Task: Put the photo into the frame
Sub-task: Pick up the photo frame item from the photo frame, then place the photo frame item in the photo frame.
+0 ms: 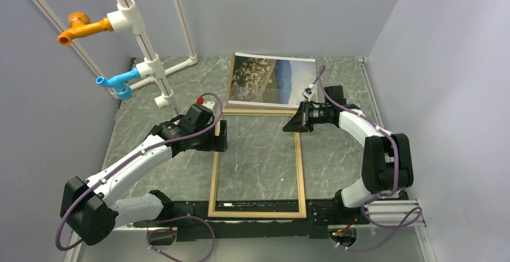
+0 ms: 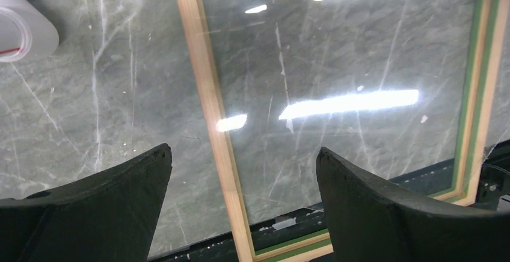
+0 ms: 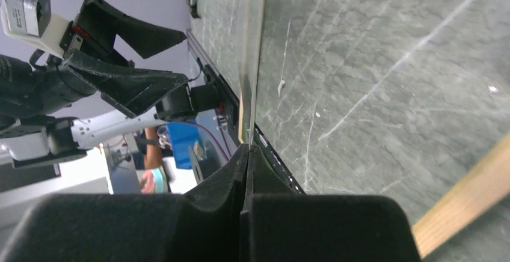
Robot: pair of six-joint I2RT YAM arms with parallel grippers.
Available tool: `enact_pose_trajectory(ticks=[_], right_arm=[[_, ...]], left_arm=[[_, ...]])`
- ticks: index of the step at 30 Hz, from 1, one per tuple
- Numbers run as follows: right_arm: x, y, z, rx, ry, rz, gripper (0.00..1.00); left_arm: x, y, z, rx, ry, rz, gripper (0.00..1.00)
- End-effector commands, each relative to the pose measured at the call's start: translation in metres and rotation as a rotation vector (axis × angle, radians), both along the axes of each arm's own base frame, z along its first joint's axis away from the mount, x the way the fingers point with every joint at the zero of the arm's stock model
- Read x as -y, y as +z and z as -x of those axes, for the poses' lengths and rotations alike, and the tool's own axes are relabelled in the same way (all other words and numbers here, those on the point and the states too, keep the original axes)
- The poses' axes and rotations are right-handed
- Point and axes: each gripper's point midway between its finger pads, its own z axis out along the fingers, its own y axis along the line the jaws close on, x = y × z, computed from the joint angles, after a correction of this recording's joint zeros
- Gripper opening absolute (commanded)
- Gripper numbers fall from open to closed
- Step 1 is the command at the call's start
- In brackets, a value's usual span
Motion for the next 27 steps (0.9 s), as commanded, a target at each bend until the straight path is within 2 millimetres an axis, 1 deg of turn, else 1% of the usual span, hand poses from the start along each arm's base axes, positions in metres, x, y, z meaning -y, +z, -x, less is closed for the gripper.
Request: enact_pose_trajectory(ticks=[1,3,7,10,11,12,13,15,17,20,22,24,27], right_arm=[[-0.022,0.005,-0.003,0.045,0.113,0.016,0.00],[-0.030,0.001,-0.004,0.039,0.143,0.032,0.00],[-0.040,-0.014,-0.014,0.023,0.174,0.076,0.00],[-0.042,-0.032,-0.026,0.012,0.160,0.137,0.00],[-0.042,-0.038,-0.030,0.002,0.146,0.153,0.02],[-0.043,-0.043,-0.034,-0.003,0.133,0.163,0.05],[-0.042,-0.048,-0.038,-0.013,0.112,0.176,0.11],[-0.042,-0.056,-0.043,-0.027,0.074,0.189,0.32],[-0.040,-0.063,-0.044,-0.040,0.034,0.206,0.49],[-0.035,-0.070,-0.040,-0.047,-0.012,0.226,0.64],[-0.034,-0.071,-0.036,-0.038,-0.040,0.223,0.68],[-0.032,-0.077,-0.026,-0.061,-0.065,0.212,0.69],[-0.035,-0.079,-0.013,-0.087,-0.100,0.146,0.68]], left_arm=[[-0.010,-0.007,0.003,0.004,0.032,-0.015,0.93],[-0.014,-0.016,0.005,-0.004,0.043,-0.030,0.93],[-0.028,-0.039,0.010,-0.033,0.087,-0.060,0.93],[-0.042,-0.056,0.016,-0.063,0.144,-0.094,0.92],[-0.047,-0.061,0.018,-0.072,0.159,-0.107,0.92],[-0.051,-0.067,0.020,-0.086,0.175,-0.116,0.91],[-0.055,-0.073,0.022,-0.101,0.189,-0.124,0.91],[-0.062,-0.085,0.026,-0.133,0.215,-0.126,0.91],[-0.066,-0.095,0.030,-0.155,0.229,-0.121,0.91],[-0.067,-0.099,0.031,-0.153,0.237,-0.103,0.91],[-0.067,-0.097,0.031,-0.141,0.237,-0.090,0.90],[-0.067,-0.096,0.031,-0.135,0.235,-0.086,0.90],[-0.067,-0.095,0.032,-0.131,0.233,-0.084,0.90]])
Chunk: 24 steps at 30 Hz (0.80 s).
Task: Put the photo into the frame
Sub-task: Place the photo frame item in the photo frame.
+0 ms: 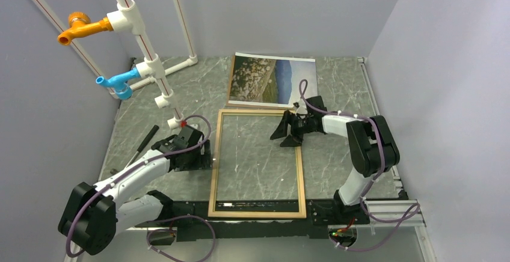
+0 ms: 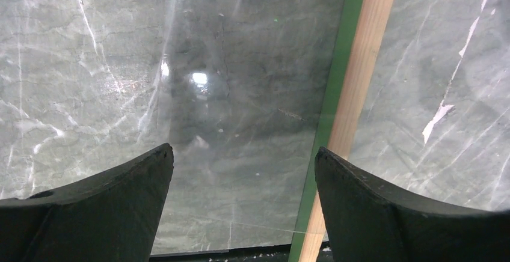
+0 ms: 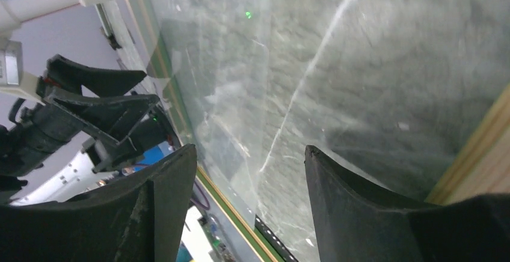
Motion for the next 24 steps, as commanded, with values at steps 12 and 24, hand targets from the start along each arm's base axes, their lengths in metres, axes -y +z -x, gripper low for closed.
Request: enact_pose_trajectory(ticks=[12,24], right_arm=[[-0.031,-0.001,0.026,0.030,-0.098,-0.190,0.60],[-0.050,0.007,0.017,0.083,-0.110,-0.353,0.56]], left_arm=[[0.009,0.006,-0.007,0.044,0.004,0.064,0.89],[0.009,0.009,-0.007,0.048,0.004,0.068,0.88]])
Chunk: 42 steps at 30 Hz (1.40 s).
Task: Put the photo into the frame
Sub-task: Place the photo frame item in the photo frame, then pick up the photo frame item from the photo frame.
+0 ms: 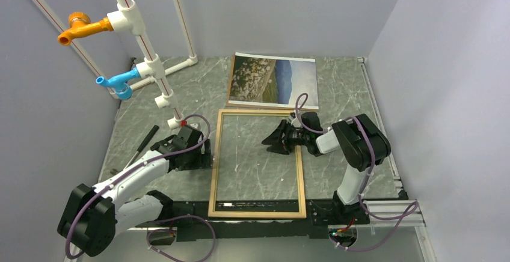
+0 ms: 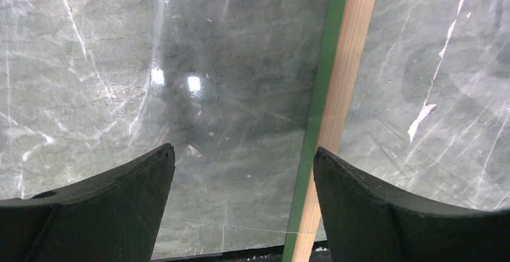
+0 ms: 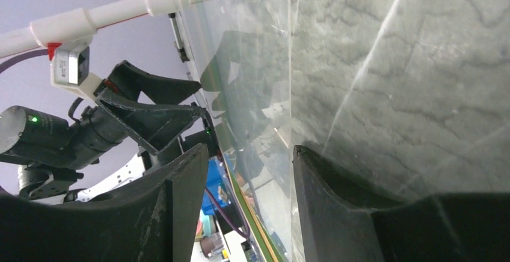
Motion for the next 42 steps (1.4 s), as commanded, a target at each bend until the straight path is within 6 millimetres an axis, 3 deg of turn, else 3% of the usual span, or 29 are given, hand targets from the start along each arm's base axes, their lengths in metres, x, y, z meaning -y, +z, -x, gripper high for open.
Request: enact_pose_trajectory(ticks=[1,8,14,24,28,32,38,42], right_arm=[[-0.013,0.022,-0.010,0.107,0.003,-0.105,0.56],[-0.032,0.044,-0.003,0.156,0.044,-0.224,0.44],[-0.036,0.047,-0.002,0.165,0.040,-0.216,0.34],[-0.032,0.039,-0.012,0.179,0.016,-0.069,0.00],[-0.028,0.041,-0.016,0.194,0.025,0.014,0.00],[-0.022,0.055,-0.022,0.260,0.041,0.098,0.00],[-0.010,0.094,-0.026,0.363,0.068,0.212,0.00],[0.001,0.118,-0.020,0.399,0.091,0.277,0.00]], left_arm=[[0.004,0.006,-0.004,0.027,0.008,0.035,0.88],[0.005,0.004,-0.002,0.021,0.008,0.040,0.88],[0.004,0.004,-0.002,0.023,0.011,0.040,0.88],[0.005,0.014,-0.004,0.049,0.009,0.050,0.88],[0.007,0.030,-0.007,0.097,-0.002,0.076,0.89],[0.009,0.055,-0.012,0.171,-0.014,0.114,0.90],[0.010,0.087,-0.013,0.275,-0.026,0.163,0.93],[0.014,0.094,-0.011,0.301,-0.043,0.195,0.93]])
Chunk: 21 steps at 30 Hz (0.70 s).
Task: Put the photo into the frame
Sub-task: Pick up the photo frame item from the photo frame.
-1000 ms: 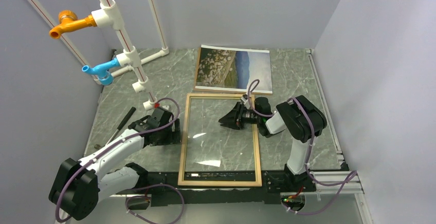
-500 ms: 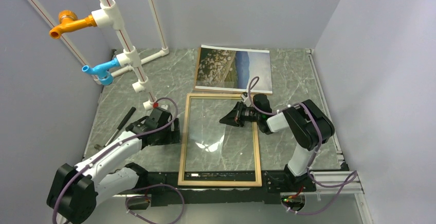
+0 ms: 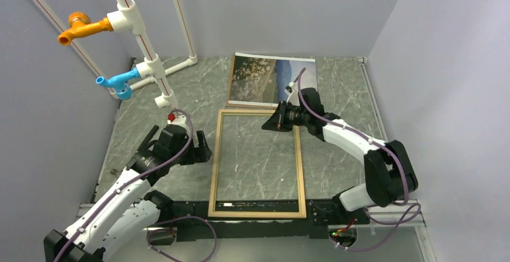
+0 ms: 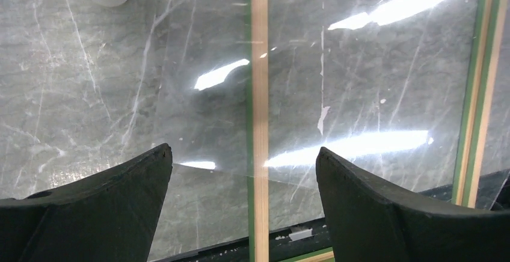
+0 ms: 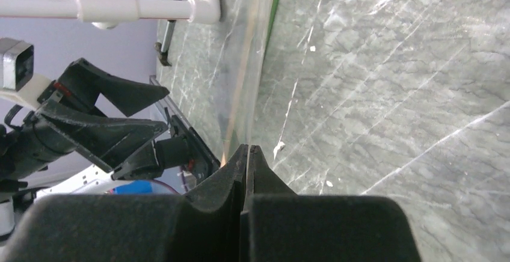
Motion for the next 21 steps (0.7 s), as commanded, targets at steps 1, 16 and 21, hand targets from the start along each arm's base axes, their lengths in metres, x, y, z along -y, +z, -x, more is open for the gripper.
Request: enact_pose_trajectory(ticks=[1,16,21], right_arm=[[0.018,0.028,0.006,0.082,0.018,0.122,0.00],[0.073,0.135,0.015,0.241,-0.151,0.232,0.00],[0.080,0.159,0.023,0.266,-0.155,0.243,0.00]], left_arm=[[0.007,0.016,0.000,0.039,-0.045,0.037,0.93],[0.037,-0.032,0.011,-0.111,-0.155,0.106,0.87],[0.048,-0.055,0.018,-0.178,-0.174,0.092,0.84]])
